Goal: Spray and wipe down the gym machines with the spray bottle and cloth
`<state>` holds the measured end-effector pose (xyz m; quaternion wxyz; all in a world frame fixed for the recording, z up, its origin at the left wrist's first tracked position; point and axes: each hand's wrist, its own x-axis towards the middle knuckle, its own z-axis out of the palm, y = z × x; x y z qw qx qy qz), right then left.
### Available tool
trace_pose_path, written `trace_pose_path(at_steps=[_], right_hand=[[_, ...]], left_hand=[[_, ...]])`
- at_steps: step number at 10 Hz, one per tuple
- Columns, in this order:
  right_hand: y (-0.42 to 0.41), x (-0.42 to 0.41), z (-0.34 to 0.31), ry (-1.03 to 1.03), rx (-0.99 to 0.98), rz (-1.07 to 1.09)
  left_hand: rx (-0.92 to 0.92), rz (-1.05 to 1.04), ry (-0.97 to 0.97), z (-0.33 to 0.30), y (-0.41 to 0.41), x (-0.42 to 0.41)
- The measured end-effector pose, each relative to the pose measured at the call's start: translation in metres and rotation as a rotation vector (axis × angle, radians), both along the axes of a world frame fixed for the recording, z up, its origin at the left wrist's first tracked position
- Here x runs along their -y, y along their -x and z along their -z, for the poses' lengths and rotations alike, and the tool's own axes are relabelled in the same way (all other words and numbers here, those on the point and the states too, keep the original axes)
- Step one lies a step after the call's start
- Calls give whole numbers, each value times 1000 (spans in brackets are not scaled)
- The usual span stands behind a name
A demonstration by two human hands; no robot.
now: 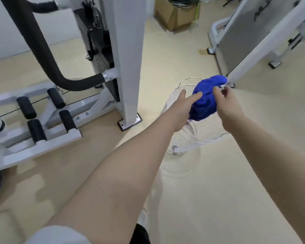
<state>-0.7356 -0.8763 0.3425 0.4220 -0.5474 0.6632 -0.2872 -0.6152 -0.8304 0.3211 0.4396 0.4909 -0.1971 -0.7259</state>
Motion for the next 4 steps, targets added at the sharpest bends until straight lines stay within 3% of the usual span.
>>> trace_pose_path(at_steps=[1,2,4], right_hand=[[29,1,16,-202,-99,-46],[36,-18,35,-238,-109,-136],[6,-48,32,-148,-264,-261]], left_hand=[[198,103,-78,17,8,-3],[229,62,-180,35,5,-22],[406,-8,-149,36,-15,-45]])
